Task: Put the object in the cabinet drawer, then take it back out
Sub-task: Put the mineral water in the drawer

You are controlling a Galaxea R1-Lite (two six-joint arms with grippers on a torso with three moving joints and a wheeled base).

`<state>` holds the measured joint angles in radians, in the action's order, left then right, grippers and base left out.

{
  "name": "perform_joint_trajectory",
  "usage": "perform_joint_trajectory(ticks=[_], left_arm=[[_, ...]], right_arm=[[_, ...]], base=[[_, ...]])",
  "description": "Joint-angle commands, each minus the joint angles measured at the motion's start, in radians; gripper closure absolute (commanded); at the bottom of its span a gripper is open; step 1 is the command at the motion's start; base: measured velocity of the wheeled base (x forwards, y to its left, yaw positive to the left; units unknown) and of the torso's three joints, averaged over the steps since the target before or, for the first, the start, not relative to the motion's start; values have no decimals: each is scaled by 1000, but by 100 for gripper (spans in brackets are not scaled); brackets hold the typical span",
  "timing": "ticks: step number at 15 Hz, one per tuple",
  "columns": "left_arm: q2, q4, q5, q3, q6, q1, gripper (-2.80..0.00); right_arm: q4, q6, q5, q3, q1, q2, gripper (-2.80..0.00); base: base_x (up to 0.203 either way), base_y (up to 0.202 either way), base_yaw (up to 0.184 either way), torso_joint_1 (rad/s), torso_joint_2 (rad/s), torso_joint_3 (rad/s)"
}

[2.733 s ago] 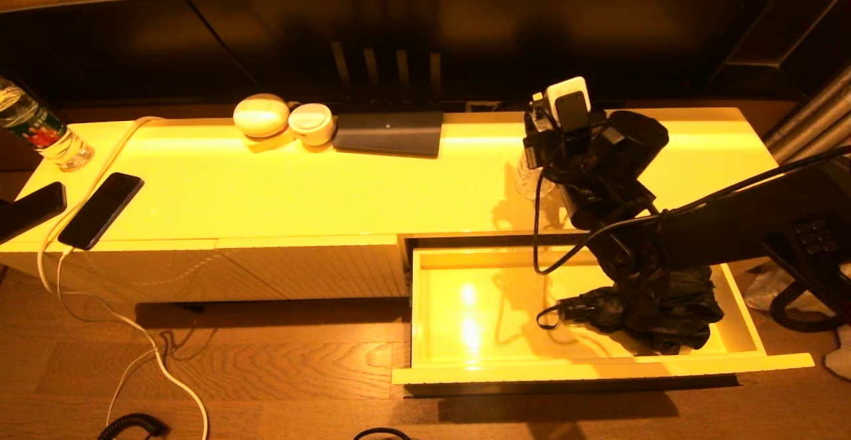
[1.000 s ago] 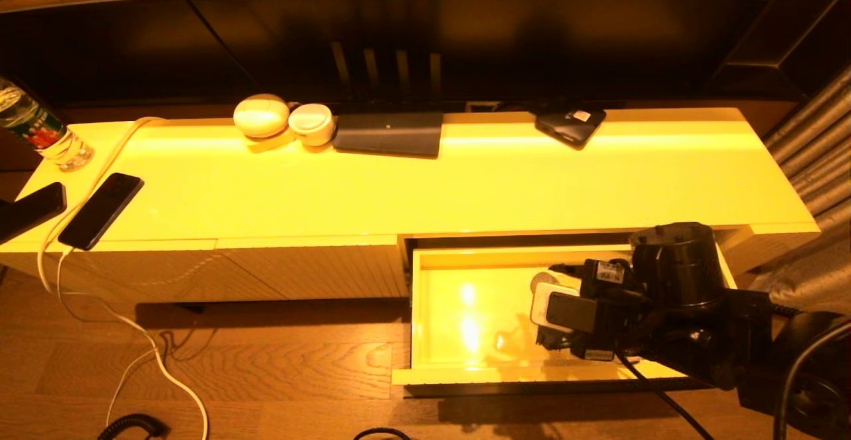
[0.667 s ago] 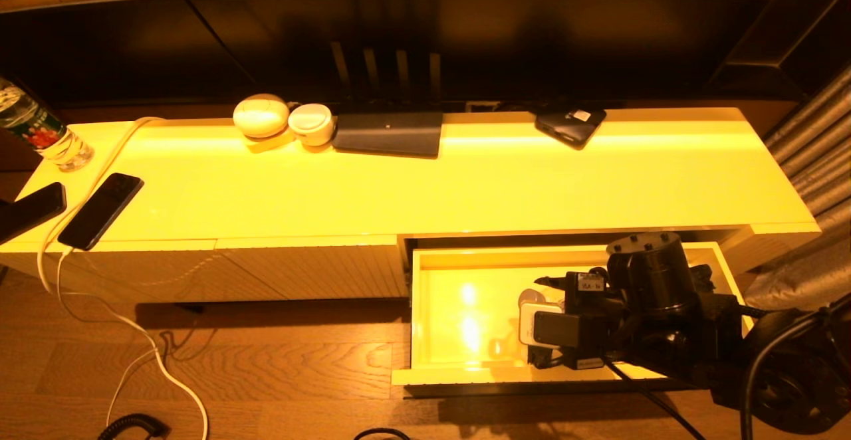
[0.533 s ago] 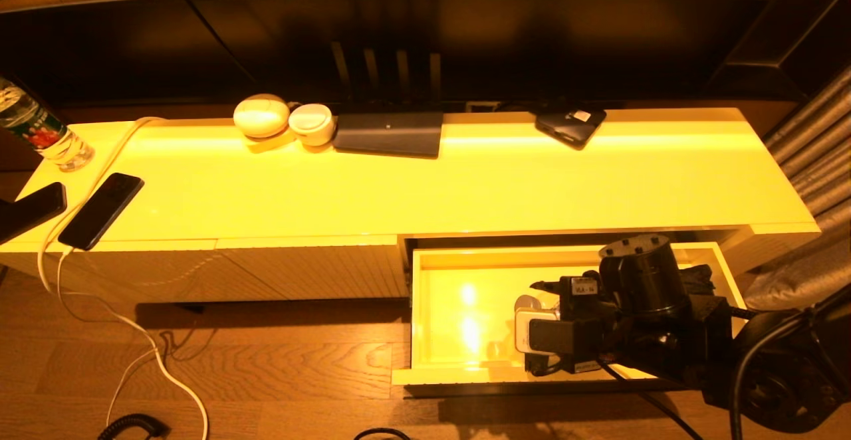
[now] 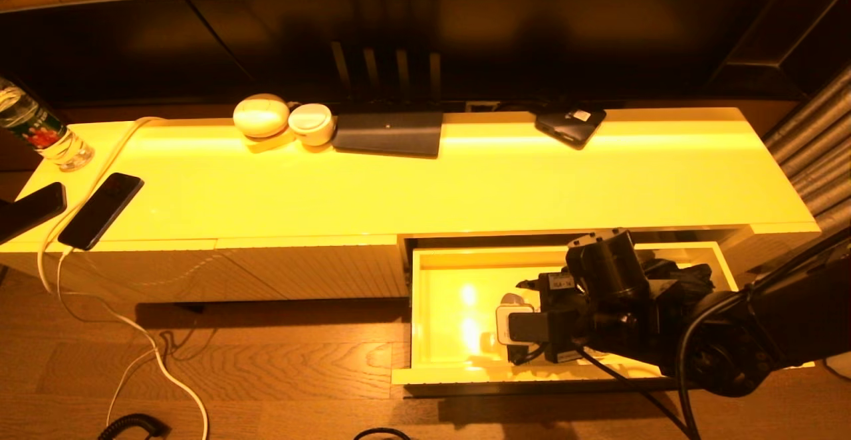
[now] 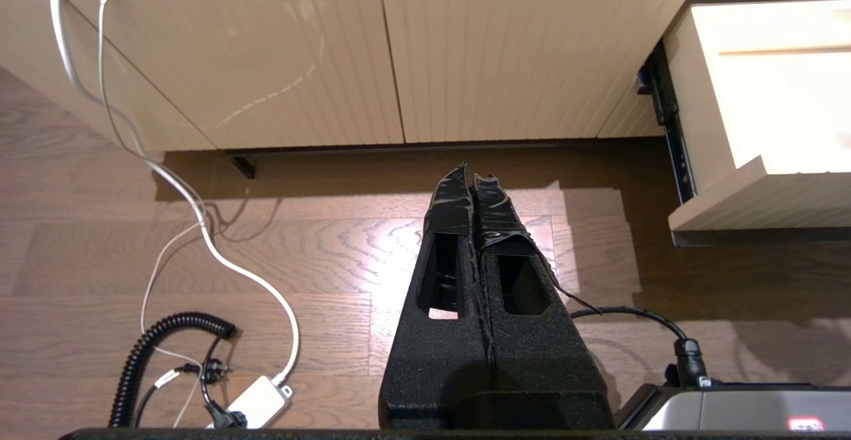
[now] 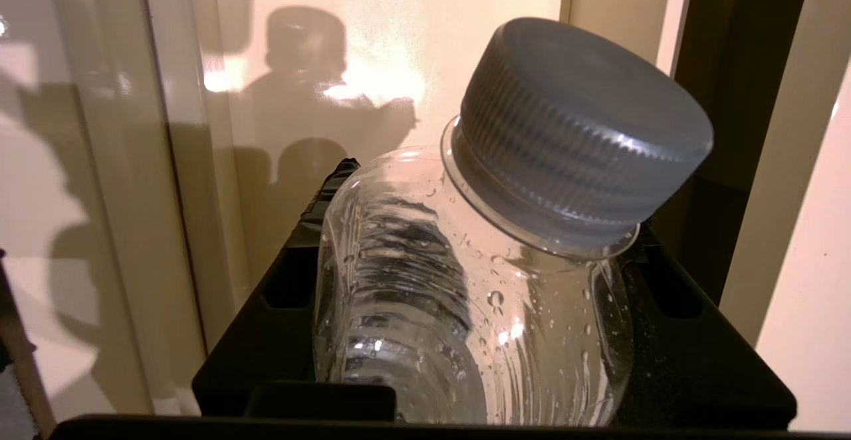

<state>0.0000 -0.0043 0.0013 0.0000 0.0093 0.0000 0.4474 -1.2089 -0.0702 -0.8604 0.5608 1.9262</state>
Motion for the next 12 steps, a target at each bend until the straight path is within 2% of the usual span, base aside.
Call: perform_joint_trajectory(ticks=[1,9,10,12], left_arm=[[0,0,0,2,0,0,0],[0,0,0,2,0,0,0],[0,0,0,2,0,0,0],[0,0,0,2,0,0,0]], right_arm=[[-31,-15,8,-51,-11,18,0],[-141,-26,16,-144,-16,82,0],[-141,-26,17,-152,-16,89,-280],[-144,-21,15,-175,-14,103,-280]], base=[[0,0,0,0,0,0],[0,0,0,0,0,0],[0,0,0,0,0,0],[0,0,0,0,0,0]])
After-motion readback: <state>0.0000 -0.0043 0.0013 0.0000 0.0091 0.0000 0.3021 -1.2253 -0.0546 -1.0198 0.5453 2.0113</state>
